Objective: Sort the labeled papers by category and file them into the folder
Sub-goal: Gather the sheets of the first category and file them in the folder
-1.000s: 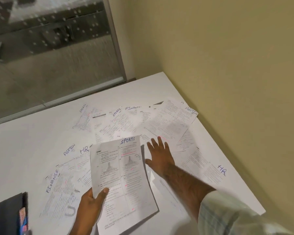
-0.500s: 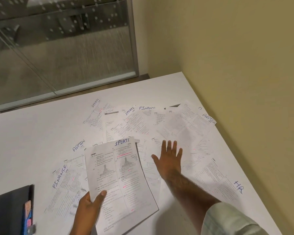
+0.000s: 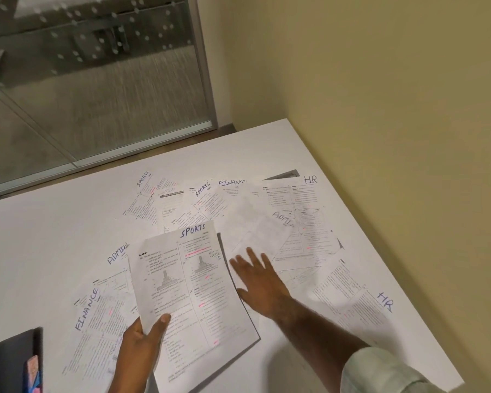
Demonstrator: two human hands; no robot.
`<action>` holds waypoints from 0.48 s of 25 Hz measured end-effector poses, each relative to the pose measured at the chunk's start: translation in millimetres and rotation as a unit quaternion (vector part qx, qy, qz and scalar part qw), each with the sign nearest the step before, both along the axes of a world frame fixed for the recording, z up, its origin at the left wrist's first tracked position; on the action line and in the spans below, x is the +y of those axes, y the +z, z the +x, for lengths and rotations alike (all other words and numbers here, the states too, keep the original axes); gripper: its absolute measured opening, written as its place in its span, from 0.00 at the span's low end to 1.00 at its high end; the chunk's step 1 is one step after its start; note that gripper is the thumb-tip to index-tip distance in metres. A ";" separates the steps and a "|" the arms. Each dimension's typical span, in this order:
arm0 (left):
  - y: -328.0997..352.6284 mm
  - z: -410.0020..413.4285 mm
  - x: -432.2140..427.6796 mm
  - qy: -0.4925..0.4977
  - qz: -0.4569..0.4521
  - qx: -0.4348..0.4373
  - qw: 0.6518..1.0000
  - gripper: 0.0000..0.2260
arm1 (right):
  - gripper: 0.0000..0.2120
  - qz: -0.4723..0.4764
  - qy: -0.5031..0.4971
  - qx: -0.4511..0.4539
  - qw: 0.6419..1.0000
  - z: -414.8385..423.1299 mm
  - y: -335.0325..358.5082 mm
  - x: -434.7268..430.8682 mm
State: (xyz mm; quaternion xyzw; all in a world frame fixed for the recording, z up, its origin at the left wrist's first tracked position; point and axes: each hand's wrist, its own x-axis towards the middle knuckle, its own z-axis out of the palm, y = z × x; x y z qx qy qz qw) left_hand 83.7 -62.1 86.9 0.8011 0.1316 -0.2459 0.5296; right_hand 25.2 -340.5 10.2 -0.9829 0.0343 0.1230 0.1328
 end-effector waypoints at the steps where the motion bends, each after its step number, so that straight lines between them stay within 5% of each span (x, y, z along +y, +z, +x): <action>1: 0.0 -0.3 -0.3 -0.001 0.000 -0.002 1.000 0.10 | 0.32 0.006 0.038 -0.021 0.999 -3.8 -0.6 1.3; 3: 1.2 -0.9 -1.0 0.001 -0.005 -0.002 1.000 0.09 | 0.31 -0.025 0.001 -0.057 0.998 -8.0 -7.2 0.1; 7: -1.7 -2.7 3.8 0.010 0.006 0.007 1.000 0.11 | 0.39 -0.040 -0.289 0.029 0.956 -10.5 -13.0 -13.0; 12: 0.7 -3.7 8.4 0.012 0.008 0.008 1.000 0.09 | 0.34 -0.027 0.000 -0.003 1.000 -14.7 -16.8 -9.3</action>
